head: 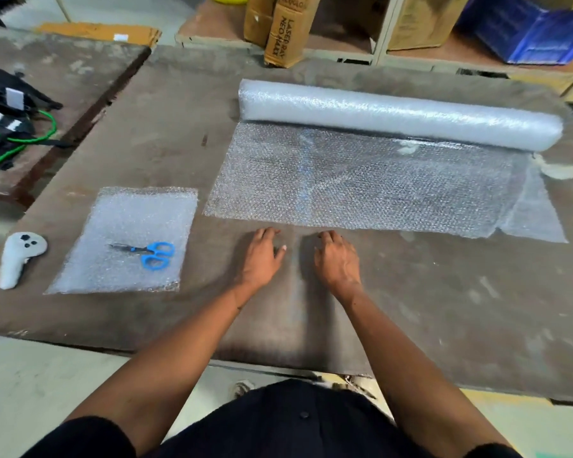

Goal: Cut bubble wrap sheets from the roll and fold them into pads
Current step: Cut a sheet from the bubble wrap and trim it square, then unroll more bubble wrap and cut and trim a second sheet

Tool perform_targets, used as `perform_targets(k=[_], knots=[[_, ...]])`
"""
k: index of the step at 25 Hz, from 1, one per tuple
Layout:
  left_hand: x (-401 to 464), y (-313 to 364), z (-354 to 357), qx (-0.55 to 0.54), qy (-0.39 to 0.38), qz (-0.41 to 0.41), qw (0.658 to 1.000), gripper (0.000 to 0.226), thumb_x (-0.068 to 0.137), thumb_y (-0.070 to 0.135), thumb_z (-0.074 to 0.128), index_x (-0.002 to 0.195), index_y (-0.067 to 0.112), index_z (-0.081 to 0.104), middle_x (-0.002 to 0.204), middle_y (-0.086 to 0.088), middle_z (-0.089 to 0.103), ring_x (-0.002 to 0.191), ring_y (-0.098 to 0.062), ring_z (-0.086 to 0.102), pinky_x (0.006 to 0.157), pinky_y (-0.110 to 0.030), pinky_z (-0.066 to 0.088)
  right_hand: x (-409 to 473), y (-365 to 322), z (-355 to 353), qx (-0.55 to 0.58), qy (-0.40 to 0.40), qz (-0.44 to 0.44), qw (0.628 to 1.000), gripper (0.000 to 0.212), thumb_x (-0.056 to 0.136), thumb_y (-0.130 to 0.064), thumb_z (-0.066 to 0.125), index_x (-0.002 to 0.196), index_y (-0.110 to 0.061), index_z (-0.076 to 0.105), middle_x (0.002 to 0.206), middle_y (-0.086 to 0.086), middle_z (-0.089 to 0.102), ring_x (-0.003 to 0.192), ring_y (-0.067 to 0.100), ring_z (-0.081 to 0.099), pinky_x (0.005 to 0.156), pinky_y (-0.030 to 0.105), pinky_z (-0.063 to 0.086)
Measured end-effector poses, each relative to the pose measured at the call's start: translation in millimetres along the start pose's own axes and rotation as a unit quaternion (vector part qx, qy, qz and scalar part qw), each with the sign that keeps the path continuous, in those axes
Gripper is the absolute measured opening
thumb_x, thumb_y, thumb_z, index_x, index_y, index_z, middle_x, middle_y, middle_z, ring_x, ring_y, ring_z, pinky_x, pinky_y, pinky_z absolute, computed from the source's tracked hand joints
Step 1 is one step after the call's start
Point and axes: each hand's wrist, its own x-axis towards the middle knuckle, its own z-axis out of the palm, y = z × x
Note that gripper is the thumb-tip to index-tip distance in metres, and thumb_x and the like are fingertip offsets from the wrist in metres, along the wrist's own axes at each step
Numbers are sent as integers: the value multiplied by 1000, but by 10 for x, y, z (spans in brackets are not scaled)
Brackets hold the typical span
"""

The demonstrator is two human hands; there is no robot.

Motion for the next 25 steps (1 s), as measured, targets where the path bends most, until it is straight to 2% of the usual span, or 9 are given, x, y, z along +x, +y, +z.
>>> perform_targets(k=[4, 6, 8, 10, 12, 15, 20, 23, 25], knots=[[168, 530, 533, -16, -17, 2, 1000, 48, 96, 15, 71, 140, -1, 59, 137, -21, 62, 133, -39, 54, 117, -39, 36, 40, 739, -168, 8, -11, 13, 1000, 39, 102, -30, 57, 137, -13, 59, 133, 15, 62, 110, 42, 65, 95, 48, 51], [252, 792, 748, -22, -26, 4, 999, 52, 96, 15, 71, 144, 1, 57, 142, -20, 59, 137, -36, 52, 120, -37, 33, 100, 1112, -250, 4, -16, 15, 1000, 45, 105, -34, 53, 144, -12, 54, 145, 16, 57, 123, 41, 61, 102, 49, 49], [363, 1036, 954, -26, -42, -4, 999, 57, 97, 17, 71, 149, 1, 52, 150, -20, 52, 145, -34, 44, 124, -32, 25, 178, 1511, -330, 4, -22, 36, 999, 53, 107, -36, 50, 153, -10, 44, 158, 18, 46, 141, 40, 49, 113, 51, 43], [474, 1255, 1174, -23, -53, -7, 998, 63, 98, 19, 71, 154, 3, 47, 157, -20, 44, 151, -34, 36, 126, -31, 19, 236, 1949, -411, 14, -15, 67, 998, 59, 108, -38, 48, 158, -8, 37, 165, 21, 37, 151, 40, 37, 120, 54, 37], [566, 1378, 1315, 0, -53, -6, 999, 66, 100, 24, 69, 158, 11, 42, 165, -16, 36, 155, -32, 30, 127, -39, 22, 273, 2267, -487, 26, -14, 81, 996, 63, 109, -41, 45, 161, -8, 33, 169, 22, 30, 156, 41, 29, 124, 54, 32], [719, 1564, 1558, 89, -76, 12, 993, 67, 103, 37, 63, 163, 26, 34, 172, -7, 25, 159, -28, 23, 124, -51, 26, 343, 2738, -550, 19, -54, 59, 997, 66, 110, -47, 41, 165, -12, 28, 173, 19, 24, 160, 39, 22, 127, 54, 25], [760, 1730, 1795, 195, -143, 39, 970, 68, 108, 55, 41, 167, 31, 18, 177, 0, 11, 162, -25, 11, 129, -52, 18, 335, 3081, -570, -24, -79, -7, 997, 63, 109, -55, 36, 160, -18, 38, 171, 11, 32, 156, 36, 29, 121, 57, 30], [637, 1700, 1803, 250, -145, 52, 956, 70, 108, 61, 29, 169, 30, 13, 177, 1, 8, 163, -24, 9, 129, -49, 16, 255, 3128, -599, -37, -78, -19, 996, 60, 110, -52, 36, 160, -18, 39, 170, 10, 34, 156, 36, 32, 121, 54, 30], [597, 1696, 1784, 259, -137, 57, 954, 71, 107, 65, 26, 168, 30, 17, 176, 2, 13, 162, -22, 13, 128, -47, 16, 176, 3153, -602, -32, -77, -18, 996, 59, 110, -51, 36, 160, -19, 39, 171, 9, 34, 157, 34, 30, 122, 52, 29]])
